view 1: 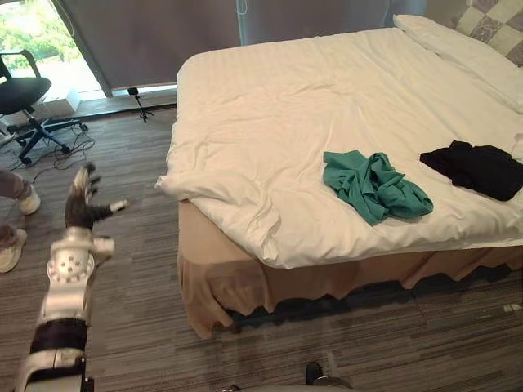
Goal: Tidy the bed and pick cloth on bed and put in laundry
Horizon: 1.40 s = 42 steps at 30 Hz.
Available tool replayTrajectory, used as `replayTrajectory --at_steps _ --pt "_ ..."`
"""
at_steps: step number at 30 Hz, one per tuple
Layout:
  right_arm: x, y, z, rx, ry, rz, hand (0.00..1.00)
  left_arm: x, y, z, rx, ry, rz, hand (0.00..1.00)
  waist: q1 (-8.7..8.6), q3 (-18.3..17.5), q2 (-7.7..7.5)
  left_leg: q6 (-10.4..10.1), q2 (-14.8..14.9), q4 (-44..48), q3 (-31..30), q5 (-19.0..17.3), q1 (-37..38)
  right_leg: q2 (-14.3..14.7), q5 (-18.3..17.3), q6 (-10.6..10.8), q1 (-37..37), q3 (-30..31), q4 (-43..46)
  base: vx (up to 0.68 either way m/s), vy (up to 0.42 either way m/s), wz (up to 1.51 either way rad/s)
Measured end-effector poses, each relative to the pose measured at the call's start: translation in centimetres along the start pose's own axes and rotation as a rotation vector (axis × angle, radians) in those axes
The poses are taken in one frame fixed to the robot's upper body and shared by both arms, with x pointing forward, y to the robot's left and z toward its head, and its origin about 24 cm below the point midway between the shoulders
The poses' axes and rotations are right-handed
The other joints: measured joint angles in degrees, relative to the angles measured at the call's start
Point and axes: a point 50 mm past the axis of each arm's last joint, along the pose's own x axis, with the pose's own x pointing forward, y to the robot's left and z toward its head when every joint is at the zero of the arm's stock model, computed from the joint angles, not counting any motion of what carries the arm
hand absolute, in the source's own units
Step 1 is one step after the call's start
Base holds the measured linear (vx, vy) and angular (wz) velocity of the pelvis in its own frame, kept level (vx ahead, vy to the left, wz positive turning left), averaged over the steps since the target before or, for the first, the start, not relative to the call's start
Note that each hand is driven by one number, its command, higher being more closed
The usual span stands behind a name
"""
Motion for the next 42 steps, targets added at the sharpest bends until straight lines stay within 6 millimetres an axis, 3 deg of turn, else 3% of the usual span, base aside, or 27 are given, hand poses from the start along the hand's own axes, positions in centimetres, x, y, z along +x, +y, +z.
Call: replayTrajectory --at_steps 3,9,12,17,18,23,26,32,37,40,41,42 --pt "0.0 0.3 0.0 0.004 -0.007 0.005 0.0 1.6 -1.6 1.5 0.047 -0.037 -0.084 0.0 -0.79 0.03 -0.39 -0.25 0.15 -0.02 0.97 -0.06 0.01 0.17 0.01 0.02 -0.31 0.47 -0.04 -0.02 -0.024 -0.13" --pt "0.1 1.4 1.7 -0.023 -0.094 0.037 0.0 3.7 -4.1 -1.1 0.201 0.208 -0.185 0.0 -3.52 2.23 -0.83 -0.62 0.48 0.4 4.59 0.05 -2.43 0.84 1.35 0.27 -4.98 3.37 0.32 -0.04 -0.042 -0.28" --pt "0.3 2.6 3.8 -0.056 -0.159 0.074 0.0 5.1 -4.2 -0.7 0.225 0.243 -0.172 0.0 -5.07 5.64 -1.51 -0.61 0.53 1.5 5.0 0.08 -5.27 0.81 2.02 0.23 -8.13 4.17 1.27 -0.09 -0.041 -0.13" --pt "0.3 5.5 8.6 -0.079 -0.298 0.155 0.0 8.0 -4.0 2.8 0.239 0.173 -0.114 0.0 -5.83 14.25 -3.03 -0.25 0.94 4.99 6.18 -0.11 -10.67 0.67 4.69 -0.04 -12.92 6.14 1.31 -0.11 -0.061 -0.14" --pt "0.1 6.1 9.8 -0.072 -0.337 0.173 0.0 8.6 -3.9 3.5 0.246 0.159 -0.105 1.0 -5.87 16.03 -3.02 -0.11 1.12 5.72 6.33 -0.19 -11.99 0.68 5.2 -0.03 -14.07 6.42 1.31 -0.13 -0.09 -0.09" --pt "-0.9 8.4 14.0 -0.11 -0.476 0.245 0.0 10.4 -3.1 6.9 0.342 0.09 -0.027 1.0 -5.78 20.52 -3.18 0.41 1.28 7.44 7.64 -0.01 -16.97 0.66 6.66 -0.35 -19.13 8.0 1.36 -0.07 -0.058 -0.11" --pt "-1.3 9.1 15.1 -0.137 -0.517 0.264 0.0 11.2 -2.8 8.4 0.417 0.065 -0.002 1.0 -5.76 20.66 -3.43 0.86 1.11 7.37 8.11 0.3 -19.19 0.54 7.2 -0.39 -21.52 8.62 1.36 -0.05 -0.031 -0.05" --pt "-1.5 9.0 15.8 -0.148 -0.539 0.264 0.0 11.3 -3.5 9.3 0.573 0.022 -0.039 1.0 -5.39 20.65 -3.43 1.18 0.35 6.47 8.6 0.54 -19.15 -0.09 7.3 -0.49 -21.69 8.44 1.11 0.0 -0.005 0.01" --pt "-1.6 8.9 15.7 -0.153 -0.549 0.263 0.0 9.3 -6.9 6.1 0.549 0.042 -0.149 1.0 -5.07 20.44 -3.04 1.21 0.39 6.17 8.3 0.57 -15.11 -0.63 6.94 -0.03 -16.17 5.3 0.49 0.04 0.015 0.22" --pt "-1.4 8.4 15.0 -0.149 -0.526 0.249 0.0 6.4 -8.9 2.8 0.464 0.069 -0.219 1.0 -3.34 19.66 -1.88 1.21 0.45 6.17 7.6 0.58 -13.07 -0.99 6.47 0.45 -13.03 2.4 0.16 0.03 0.007 0.3" --pt "-1.2 7.9 14.3 -0.143 -0.501 0.234 0.0 4.3 -9.7 0.6 0.408 0.112 -0.244 0.0 -2.31 18.69 -1.09 1.21 0.55 6.16 7.36 0.58 -11.99 -1.02 6.0 0.68 -11.55 1.0 0.18 0.02 -0.008 0.34" --pt "-0.9 7.6 13.5 -0.141 -0.47 0.22 0.0 2.4 -10.0 -1.4 0.374 0.167 -0.258 0.0 -1.97 17.15 -0.58 1.21 0.53 6.16 7.1 0.58 -11.62 -1.15 5.37 0.47 -10.71 -0.32 0.19 0.02 -0.013 0.37"
